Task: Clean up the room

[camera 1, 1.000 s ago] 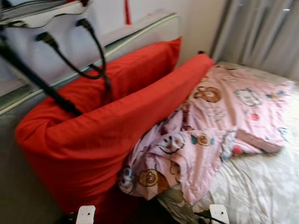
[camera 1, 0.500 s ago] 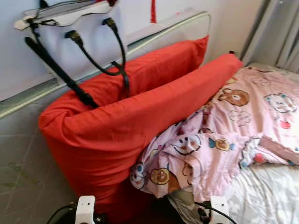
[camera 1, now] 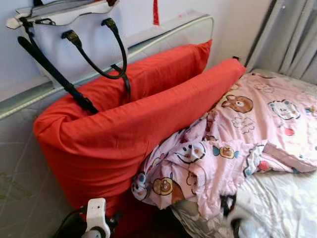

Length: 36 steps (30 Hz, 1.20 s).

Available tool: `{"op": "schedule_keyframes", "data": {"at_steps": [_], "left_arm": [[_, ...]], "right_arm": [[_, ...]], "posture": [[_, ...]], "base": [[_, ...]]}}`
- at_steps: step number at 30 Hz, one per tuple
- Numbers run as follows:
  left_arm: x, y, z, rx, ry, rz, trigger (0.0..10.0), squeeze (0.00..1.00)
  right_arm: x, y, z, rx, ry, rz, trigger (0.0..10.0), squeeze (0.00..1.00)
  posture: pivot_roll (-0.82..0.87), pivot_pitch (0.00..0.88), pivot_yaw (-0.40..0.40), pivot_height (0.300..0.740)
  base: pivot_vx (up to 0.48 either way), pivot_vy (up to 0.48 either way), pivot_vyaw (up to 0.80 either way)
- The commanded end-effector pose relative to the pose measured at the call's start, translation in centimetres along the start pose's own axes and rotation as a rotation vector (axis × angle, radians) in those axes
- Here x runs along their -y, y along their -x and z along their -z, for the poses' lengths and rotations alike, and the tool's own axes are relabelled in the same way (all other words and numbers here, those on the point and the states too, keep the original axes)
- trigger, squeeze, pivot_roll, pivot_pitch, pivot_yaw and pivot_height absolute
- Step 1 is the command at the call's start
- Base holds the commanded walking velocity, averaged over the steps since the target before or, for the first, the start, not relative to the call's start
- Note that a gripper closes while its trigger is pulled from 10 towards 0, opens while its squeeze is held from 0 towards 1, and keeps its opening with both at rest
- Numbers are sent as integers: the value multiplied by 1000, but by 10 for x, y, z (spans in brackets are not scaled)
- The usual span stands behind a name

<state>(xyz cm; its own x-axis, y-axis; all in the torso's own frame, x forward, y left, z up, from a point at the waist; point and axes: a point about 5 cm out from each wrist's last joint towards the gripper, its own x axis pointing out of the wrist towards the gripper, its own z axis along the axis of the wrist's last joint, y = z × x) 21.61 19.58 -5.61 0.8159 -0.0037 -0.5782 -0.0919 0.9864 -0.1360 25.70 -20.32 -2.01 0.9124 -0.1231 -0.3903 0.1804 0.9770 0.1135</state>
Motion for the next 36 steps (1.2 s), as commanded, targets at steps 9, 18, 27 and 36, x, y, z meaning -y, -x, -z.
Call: {"op": "schedule_keyframes", "data": {"at_steps": [9, 18, 27, 36], "left_arm": [[19, -16, -76, 343, -9, 39, 10000, 0], [27, -7, -81, 453, 2, 45, 10000, 0], [18, 6, -72, 474, 6, 26, 10000, 0], [21, 11, -71, 463, -4, 44, 10000, 0]], "right_arm": [[-8, -3, -9, 63, -36, -39, 10000, 0], [-11, 3, 4, 33, 13, -79, 10000, 0], [-21, 10, 12, 31, 36, -111, 10000, 0], [-25, 4, -5, 126, 8, -91, 10000, 0]], "posture": [[-49, 0, -50, 740], [-16, 0, -64, 740], [21, 0, -79, 705], [-17, 55, -57, 690]], "base": [[0, 0, 0], [0, 0, 0], [0, 0, 0], [0, 0, 0]]}}
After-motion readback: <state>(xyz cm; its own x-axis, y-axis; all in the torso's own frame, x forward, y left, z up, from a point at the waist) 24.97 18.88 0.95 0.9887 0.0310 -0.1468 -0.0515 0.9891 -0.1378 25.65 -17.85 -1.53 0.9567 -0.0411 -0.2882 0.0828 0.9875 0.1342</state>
